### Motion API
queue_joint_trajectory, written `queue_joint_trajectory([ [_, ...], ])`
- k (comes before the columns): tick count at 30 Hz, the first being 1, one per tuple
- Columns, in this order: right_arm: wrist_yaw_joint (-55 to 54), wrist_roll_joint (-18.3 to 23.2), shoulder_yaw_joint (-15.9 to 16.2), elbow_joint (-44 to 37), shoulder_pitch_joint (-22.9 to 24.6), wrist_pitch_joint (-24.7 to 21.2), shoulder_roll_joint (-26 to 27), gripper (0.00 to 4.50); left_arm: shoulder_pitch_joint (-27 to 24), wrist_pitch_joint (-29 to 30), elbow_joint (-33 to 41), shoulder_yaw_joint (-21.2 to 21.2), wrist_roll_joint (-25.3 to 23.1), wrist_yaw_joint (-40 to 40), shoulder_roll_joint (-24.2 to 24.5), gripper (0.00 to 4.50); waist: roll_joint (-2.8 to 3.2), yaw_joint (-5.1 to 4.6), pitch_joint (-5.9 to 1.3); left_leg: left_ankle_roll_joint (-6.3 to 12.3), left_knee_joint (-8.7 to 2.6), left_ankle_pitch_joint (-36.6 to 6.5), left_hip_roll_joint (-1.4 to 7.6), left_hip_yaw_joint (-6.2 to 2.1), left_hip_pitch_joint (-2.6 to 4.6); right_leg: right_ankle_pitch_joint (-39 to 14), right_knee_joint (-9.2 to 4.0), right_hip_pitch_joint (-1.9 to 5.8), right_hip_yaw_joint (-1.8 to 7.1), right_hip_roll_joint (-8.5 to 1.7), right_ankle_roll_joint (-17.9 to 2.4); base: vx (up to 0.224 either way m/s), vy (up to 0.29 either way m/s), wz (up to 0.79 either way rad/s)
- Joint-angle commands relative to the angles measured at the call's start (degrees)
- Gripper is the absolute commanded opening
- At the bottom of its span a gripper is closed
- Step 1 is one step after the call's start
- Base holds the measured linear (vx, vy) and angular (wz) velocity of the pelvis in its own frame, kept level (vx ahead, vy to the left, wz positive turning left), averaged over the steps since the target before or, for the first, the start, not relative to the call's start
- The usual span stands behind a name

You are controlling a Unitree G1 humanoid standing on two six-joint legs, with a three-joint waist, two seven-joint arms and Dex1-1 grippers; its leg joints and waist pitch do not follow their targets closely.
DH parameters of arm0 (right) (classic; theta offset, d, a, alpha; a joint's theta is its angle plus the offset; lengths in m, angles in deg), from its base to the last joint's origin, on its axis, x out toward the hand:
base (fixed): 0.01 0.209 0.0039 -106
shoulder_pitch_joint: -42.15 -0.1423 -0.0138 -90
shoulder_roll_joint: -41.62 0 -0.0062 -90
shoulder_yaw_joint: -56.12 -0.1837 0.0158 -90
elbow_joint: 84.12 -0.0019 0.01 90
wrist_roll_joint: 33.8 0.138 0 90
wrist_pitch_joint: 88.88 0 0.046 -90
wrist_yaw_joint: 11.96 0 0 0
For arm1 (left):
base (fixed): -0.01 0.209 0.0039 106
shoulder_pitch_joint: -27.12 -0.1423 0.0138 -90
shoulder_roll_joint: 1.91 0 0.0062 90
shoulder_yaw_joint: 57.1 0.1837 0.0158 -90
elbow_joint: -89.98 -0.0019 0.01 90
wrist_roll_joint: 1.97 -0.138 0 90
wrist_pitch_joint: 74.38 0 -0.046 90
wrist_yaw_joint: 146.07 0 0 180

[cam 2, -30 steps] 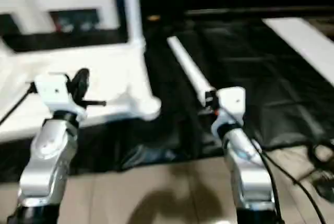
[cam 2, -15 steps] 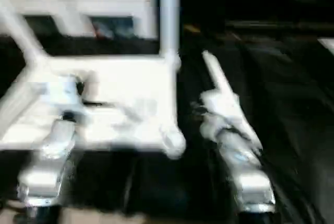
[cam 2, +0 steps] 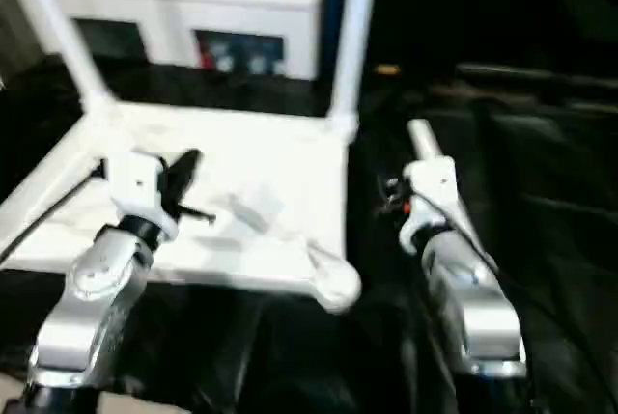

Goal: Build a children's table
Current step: Rotate table base, then pick table leg

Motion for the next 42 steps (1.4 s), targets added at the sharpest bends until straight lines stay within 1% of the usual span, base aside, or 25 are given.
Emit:
queue_joint_trajectory([
  [1,-0.90,0.64,-1.99,-1.03,-1.41,-3.09,-1.25,1.45,2.05,1.26,-0.49,0.07,1.38,3.01,1.02,0.00,0.14,-0.73,-2.10,-11.80,-7.43,-47.15,5.38,-3.06,2.84,-27.21,-5.86,0.17,0.72,-3.19,-6.77,-0.104,0.009,-0.03],
  [2,-0.90,0.64,-1.99,-1.03,-1.41,-3.09,-1.25,1.56,2.05,1.26,-0.49,0.07,1.38,3.01,1.02,0.41,0.03,-0.83,-2.15,-11.57,-7.52,-46.73,5.36,-2.95,2.74,-27.10,-5.93,0.36,0.66,-3.25,-6.73,-0.087,0.006,-0.03],
  [4,-1.69,0.21,-2.92,-1.11,-2.35,-6.47,-2.67,1.71,2.76,2.32,-0.07,0.98,3.05,6.75,2.59,0.41,0.29,-0.79,-2.26,-10.97,-7.58,-44.55,5.34,-2.71,2.75,-26.64,-6.12,0.25,0.96,-3.69,-6.98,-0.074,0.001,-0.04],
  [6,-1.98,-0.72,-3.73,-0.62,-3.33,-10.23,-4.31,1.90,3.50,4.27,0.99,1.97,5.32,10.37,3.73,0.61,0.02,-1.06,-2.04,-11.12,-7.83,-44.19,5.25,-2.68,2.24,-28.59,-6.06,0.39,0.83,-3.62,-6.71,-0.058,-0.002,-0.07],
  [7,-2.38,-0.54,-4.34,-0.29,-3.86,-11.71,-4.61,1.94,3.80,5.15,1.53,2.33,6.52,12.04,4.16,0.61,0.39,-1.00,-2.02,-11.21,-7.84,-44.21,5.24,-2.66,2.31,-29.01,-6.04,0.36,0.84,-3.64,-6.65,-0.058,0.006,-0.09],
  [8,-2.27,-0.54,-4.42,0.10,-4.16,-12.06,-5.05,2.02,3.99,5.65,1.82,2.54,6.96,12.79,4.46,0.76,0.29,-0.91,-1.95,-11.12,-7.59,-44.50,5.16,-2.29,2.79,-30.61,-6.48,-0.32,0.92,-3.66,-6.67,-0.060,0.000,-0.04],
  [11,-1.86,-0.38,-4.61,2.53,-5.82,-14.41,-7.20,2.33,5.04,8.00,3.02,3.27,9.38,16.26,5.49,0.92,0.02,-1.08,-1.67,-10.70,-7.50,-45.09,5.04,-1.98,2.95,-35.34,-6.88,-0.42,0.36,-3.53,-5.95,-0.062,0.000,-0.04],
  [12,-2.20,-0.62,-4.60,3.53,-6.68,-16.26,-7.93,2.46,5.54,8.67,3.24,3.48,10.00,17.23,5.70,1.22,1.19,-1.10,-1.36,-12.22,-10.45,-50.90,5.28,-1.32,1.70,-32.16,-4.77,0.85,-1.37,-1.12,-5.54,-0.065,0.002,-0.05],
  [13,-2.08,-0.60,-4.52,4.33,-7.29,-17.09,-8.29,2.46,5.75,9.09,3.47,3.79,10.41,18.05,5.94,1.22,1.50,-0.53,-1.54,-12.39,-12.74,-52.75,5.50,-0.77,0.10,-27.53,-1.28,2.58,-1.85,0.04,-5.88,-0.111,0.005,-0.02],
  [14,-1.84,-0.52,-4.32,5.81,-8.49,-18.76,-8.96,2.60,6.15,9.89,3.90,4.40,11.20,19.67,6.47,1.27,2.19,4.38,-2.05,-12.42,-17.60,-50.93,4.66,3.53,-5.46,-16.41,8.66,6.56,-2.87,2.50,-7.02,-0.130,-0.018,0.13],
  [15,-1.52,-0.10,-4.30,7.36,-10.01,-20.37,-9.37,2.71,6.50,10.79,4.35,5.22,11.91,21.46,7.20,1.29,-2.16,3.06,-3.44,-8.56,-12.00,-31.83,4.40,5.74,0.63,-32.88,4.51,1.90,2.51,-0.35,-4.11,-0.130,-0.018,0.13],
  [16,-1.52,-0.10,-4.30,7.36,-10.01,-20.37,-9.37,2.71,6.50,10.79,4.35,5.22,11.91,21.46,7.20,1.29,-4.84,2.06,-2.96,-7.52,3.05,-16.33,2.40,3.78,7.46,-50.24,-7.46,-7.26,4.39,-5.08,-2.40,0.035,-0.128,0.29],
  [17,-1.40,0.12,-4.40,8.36,-11.06,-21.37,-9.44,2.85,6.62,11.24,4.60,5.73,12.12,22.28,7.60,1.59,-2.56,2.17,-3.48,-3.60,4.28,-6.15,2.33,1.26,6.31,-53.45,-9.50,-6.53,7.55,-7.11,-3.81,0.153,-0.128,0.04],
  [18,-1.19,-0.21,-3.97,11.17,-13.29,-22.71,-9.94,2.94,6.84,12.10,5.06,6.63,12.31,23.56,8.37,1.68,-2.20,2.73,-1.82,-0.73,3.51,-0.27,1.97,-0.60,-0.31,-47.39,-7.63,0.51,8.38,-6.57,-7.85,0.153,-0.128,0.04],
  [19,-1.19,-0.30,-3.88,11.48,-13.53,-22.92,-10.02,3.04,6.86,12.20,5.11,6.71,12.34,23.69,8.45,1.68,-1.24,3.57,-2.28,-2.69,0.21,-5.51,4.65,0.02,2.59,-38.28,-5.15,-0.95,5.95,-4.16,-10.16,0.000,0.000,0.00],
  [20,-1.21,-0.66,-3.52,12.52,-14.29,-23.67,-10.36,3.11,6.94,12.52,5.29,6.95,12.47,24.06,8.71,1.70,-0.57,2.68,-2.59,-4.63,-3.20,-17.65,6.15,1.06,5.54,-25.04,-3.05,-3.30,3.27,0.71,-11.81,-0.144,-0.034,0.36],
  [21,-0.79,-0.82,-3.08,14.23,-15.30,-23.10,-10.70,3.11,7.06,12.93,5.59,7.18,12.64,24.33,8.90,1.70,-0.28,2.12,-2.61,-5.32,-4.05,-22.35,6.16,1.43,5.31,-21.69,-2.88,-2.83,3.10,0.89,-12.41,-0.144,-0.034,0.36],
  [22,-0.31,-1.37,-2.27,15.82,-16.20,-22.14,-11.23,3.18,7.19,12.91,5.75,7.34,12.26,24.07,8.97,1.81,0.33,2.00,-2.79,-6.28,-4.95,-25.83,6.41,1.94,5.23,-18.39,-2.98,-2.30,3.15,0.05,-13.46,-0.126,-0.024,0.23],
  [23,-0.17,-3.95,1.02,19.60,-18.81,-22.67,-12.85,3.32,7.50,12.51,5.76,7.37,11.13,22.75,8.87,1.98,0.11,1.65,-2.62,-6.37,-5.39,-26.26,6.38,2.11,4.35,-17.56,-3.33,-1.30,3.04,-0.46,-13.46,0.000,0.000,0.00],
  [24,-0.17,-3.95,1.02,19.60,-18.81,-22.67,-12.85,3.44,7.50,12.51,5.76,7.37,11.13,22.75,8.87,2.07,-0.17,1.54,-2.67,-6.31,-5.80,-23.82,6.40,1.87,3.20,-17.08,-3.25,-0.15,2.88,-1.06,-12.94,0.000,0.000,0.00],
  [25,-0.57,-6.35,3.66,22.70,-20.87,-23.69,-13.88,3.50,7.65,11.81,5.23,7.20,9.92,21.25,8.57,2.08,-0.20,1.67,-2.64,-6.22,-5.82,-22.93,6.43,2.06,3.06,-17.50,-3.47,-0.19,2.95,-1.26,-12.54,0.000,0.000,0.00],
  [29,-1.40,-7.45,3.72,29.05,-24.97,-19.45,-13.17,3.63,7.75,11.37,3.98,7.26,8.21,19.92,8.72,2.05,-0.92,1.11,-2.59,-6.19,-5.91,-22.11,6.33,2.63,2.89,-23.15,-4.70,-0.32,2.98,-1.91,-10.25,0.000,0.000,0.00],
  [35,-1.82,-7.89,4.74,36.61,-29.36,-19.09,-13.31,3.63,7.58,11.87,4.45,7.57,8.81,20.16,8.83,2.05,-1.47,0.47,-3.10,-4.14,-5.68,-16.44,6.51,3.22,2.51,-13.97,-3.92,0.19,2.32,-2.05,-13.52,0.000,0.000,0.00],
  [37,0.18,-7.14,4.30,42.32,-31.35,-21.22,-12.98,3.63,7.06,12.58,5.46,8.17,9.79,21.56,8.82,2.05,-1.60,0.38,-3.18,-3.73,-5.43,-17.49,6.38,3.52,2.63,-14.24,-4.05,-0.03,2.38,-2.00,-14.06,0.000,0.000,0.00],
  [42,2.90,-5.48,2.56,49.92,-33.11,-21.62,-12.26,3.63,6.25,14.98,8.55,9.22,13.29,25.97,10.07,2.05,-1.75,1.14,-4.43,0.98,-4.06,-2.56,6.40,4.29,2.00,6.08,-2.26,0.69,2.19,-1.82,-18.84,0.058,-0.016,-0.01],
])
